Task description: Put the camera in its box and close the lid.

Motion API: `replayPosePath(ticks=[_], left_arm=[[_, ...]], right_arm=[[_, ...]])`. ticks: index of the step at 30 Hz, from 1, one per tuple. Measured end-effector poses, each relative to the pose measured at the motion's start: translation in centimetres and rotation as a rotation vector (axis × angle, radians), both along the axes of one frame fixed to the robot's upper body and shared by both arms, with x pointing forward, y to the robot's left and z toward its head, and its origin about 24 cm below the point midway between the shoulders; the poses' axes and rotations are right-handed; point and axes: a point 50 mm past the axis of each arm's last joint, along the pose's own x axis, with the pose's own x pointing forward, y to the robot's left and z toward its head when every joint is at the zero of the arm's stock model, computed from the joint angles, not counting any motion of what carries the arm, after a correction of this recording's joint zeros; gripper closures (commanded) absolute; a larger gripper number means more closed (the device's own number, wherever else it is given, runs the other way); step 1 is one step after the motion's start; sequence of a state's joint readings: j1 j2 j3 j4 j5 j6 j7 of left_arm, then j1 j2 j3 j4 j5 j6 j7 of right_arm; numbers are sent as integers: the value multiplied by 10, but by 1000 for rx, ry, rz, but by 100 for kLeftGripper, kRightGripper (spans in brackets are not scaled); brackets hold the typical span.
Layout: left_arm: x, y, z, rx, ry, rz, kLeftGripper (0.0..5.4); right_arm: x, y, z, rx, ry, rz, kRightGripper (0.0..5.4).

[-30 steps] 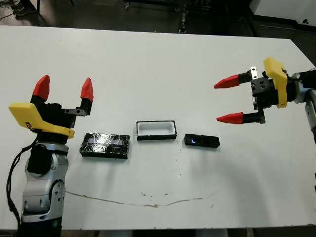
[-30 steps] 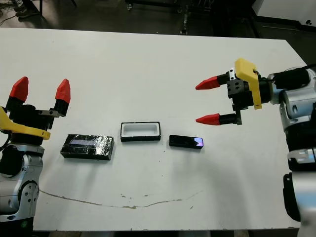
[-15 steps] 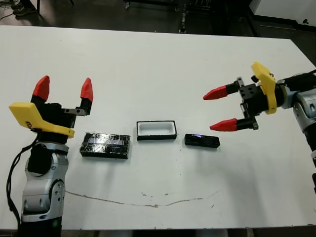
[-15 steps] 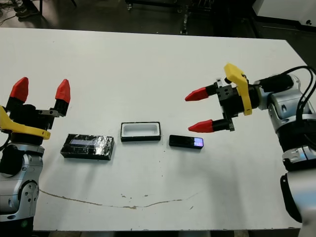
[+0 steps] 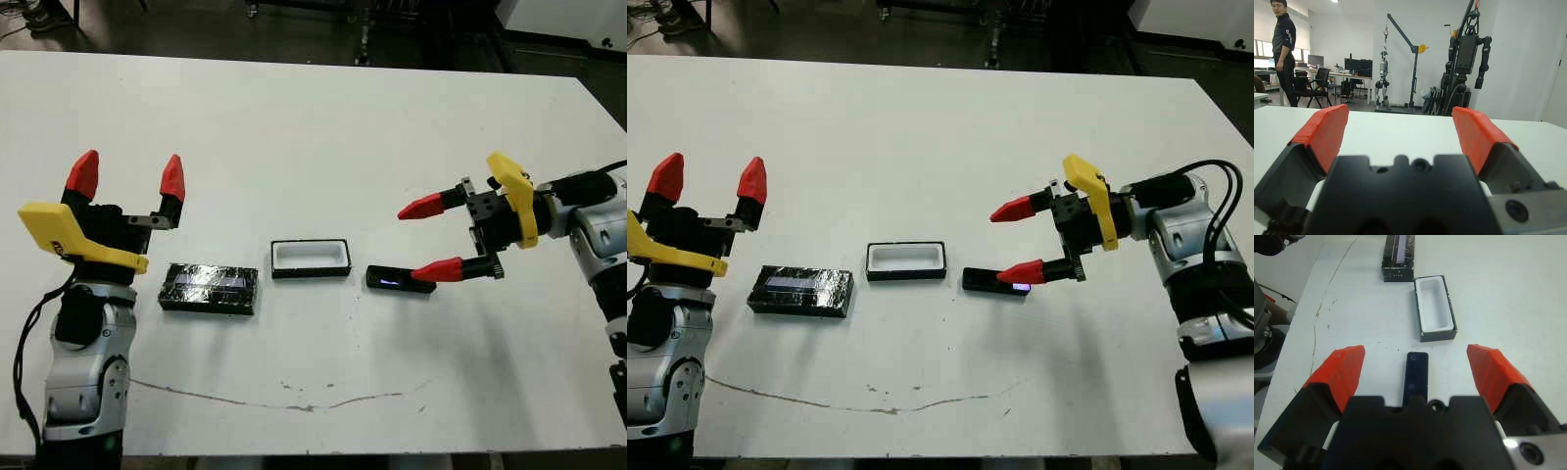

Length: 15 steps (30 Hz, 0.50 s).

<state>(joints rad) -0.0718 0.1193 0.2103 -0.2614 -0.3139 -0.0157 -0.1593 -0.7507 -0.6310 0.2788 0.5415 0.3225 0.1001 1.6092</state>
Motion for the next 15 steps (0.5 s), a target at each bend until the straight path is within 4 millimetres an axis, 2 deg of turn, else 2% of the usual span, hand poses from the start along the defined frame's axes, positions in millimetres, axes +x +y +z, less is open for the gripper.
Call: replayPosePath(ticks=[15], left_arm=[[0, 0, 0, 1, -1, 0, 1]], right_arm=[[-4, 7, -3, -118, -50, -15, 0]])
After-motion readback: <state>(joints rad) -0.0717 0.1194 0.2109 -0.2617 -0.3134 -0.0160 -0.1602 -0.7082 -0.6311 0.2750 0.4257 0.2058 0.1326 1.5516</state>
